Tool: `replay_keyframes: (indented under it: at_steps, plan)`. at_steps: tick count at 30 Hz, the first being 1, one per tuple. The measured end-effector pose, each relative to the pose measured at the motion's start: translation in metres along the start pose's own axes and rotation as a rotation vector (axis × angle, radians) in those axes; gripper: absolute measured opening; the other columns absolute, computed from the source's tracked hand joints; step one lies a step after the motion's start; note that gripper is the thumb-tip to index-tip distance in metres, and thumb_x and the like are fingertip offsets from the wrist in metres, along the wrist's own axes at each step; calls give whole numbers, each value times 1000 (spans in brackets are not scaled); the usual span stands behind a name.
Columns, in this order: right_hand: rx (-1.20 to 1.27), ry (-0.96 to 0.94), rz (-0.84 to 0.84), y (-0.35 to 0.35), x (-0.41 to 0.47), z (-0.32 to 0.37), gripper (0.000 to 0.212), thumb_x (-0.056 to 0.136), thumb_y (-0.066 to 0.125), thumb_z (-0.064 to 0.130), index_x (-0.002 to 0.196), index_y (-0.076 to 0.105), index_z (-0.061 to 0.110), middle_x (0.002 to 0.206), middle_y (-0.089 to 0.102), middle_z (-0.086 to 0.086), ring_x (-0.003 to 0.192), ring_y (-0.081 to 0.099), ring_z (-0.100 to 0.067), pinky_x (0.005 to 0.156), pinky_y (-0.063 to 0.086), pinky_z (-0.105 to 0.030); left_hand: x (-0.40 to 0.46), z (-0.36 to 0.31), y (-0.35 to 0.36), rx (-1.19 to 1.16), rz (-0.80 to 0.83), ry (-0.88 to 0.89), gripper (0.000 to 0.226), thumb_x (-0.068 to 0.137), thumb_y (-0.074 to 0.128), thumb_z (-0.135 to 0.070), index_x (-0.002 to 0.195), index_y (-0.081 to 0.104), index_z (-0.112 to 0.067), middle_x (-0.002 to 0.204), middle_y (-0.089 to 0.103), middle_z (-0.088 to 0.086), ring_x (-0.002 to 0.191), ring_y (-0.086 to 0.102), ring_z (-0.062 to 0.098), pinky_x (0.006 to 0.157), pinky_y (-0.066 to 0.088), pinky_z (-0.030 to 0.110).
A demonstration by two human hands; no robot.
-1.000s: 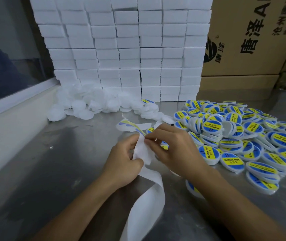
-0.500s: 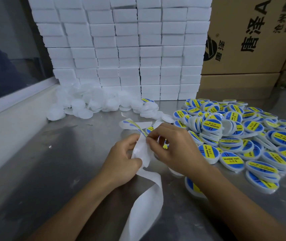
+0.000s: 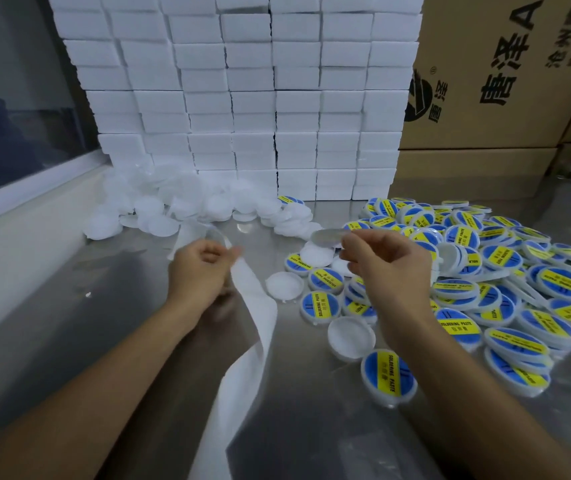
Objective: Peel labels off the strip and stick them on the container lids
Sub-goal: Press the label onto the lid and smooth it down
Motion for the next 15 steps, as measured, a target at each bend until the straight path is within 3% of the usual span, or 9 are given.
replay_keyframes:
  at_steps: [2, 4, 6, 8, 12, 15]
  plan:
    - [-14, -66, 53, 8, -7, 5, 11, 84, 70, 3, 81, 74, 12, 70, 73, -1, 69, 70, -12, 62, 56, -20, 32, 10, -9, 289, -168, 95, 31, 93, 58, -36, 72, 61, -14, 71, 63, 3, 74, 62, 27, 61, 40, 28]
    - [-14, -97, 91, 13, -12, 7, 11, 82, 72, 1, 81, 75, 11, 71, 74, -3, 68, 70, -13, 65, 58, -24, 65, 19, -16, 485, -247, 147, 20, 95, 52, -26, 89, 64, -12, 97, 63, 13, 95, 60, 36, 75, 42, 34]
    - [-11, -111, 122, 17, -15, 8, 13, 80, 74, 0, 80, 76, 13, 71, 75, -1, 68, 71, -11, 62, 57, -21, 95, 31, -19, 700, -154, 126, 29, 95, 50, -20, 121, 61, -15, 129, 50, 17, 116, 50, 39, 97, 42, 43]
    - [-6, -121, 148, 18, -17, 8, 14, 79, 74, 0, 80, 76, 14, 72, 75, 3, 67, 71, -7, 62, 53, -14, 116, 40, -22, 877, -44, 59, 42, 96, 46, -23, 138, 49, -20, 145, 36, 15, 130, 36, 39, 110, 31, 47]
    - [-17, -153, 163, 17, -15, 8, 6, 78, 76, 3, 80, 77, 9, 69, 74, 3, 63, 70, -6, 59, 50, -12, 137, 43, -25, 1098, 0, 8, 36, 95, 41, -29, 127, 56, -21, 141, 41, 13, 131, 31, 35, 109, 28, 46]
    - [-52, -172, 156, 17, -14, 7, 6, 77, 77, 2, 78, 75, 8, 68, 73, 1, 61, 69, -6, 58, 50, -12, 137, 38, -28, 985, -99, -27, 29, 89, 54, -33, 115, 63, -25, 144, 39, 13, 133, 29, 33, 110, 28, 46]
Point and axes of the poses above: each hand's wrist, its own x-axis towards the middle knuckle, its own y-axis out of the palm, z = x × y, the point moved 2 cm from there along x, towards the middle knuckle
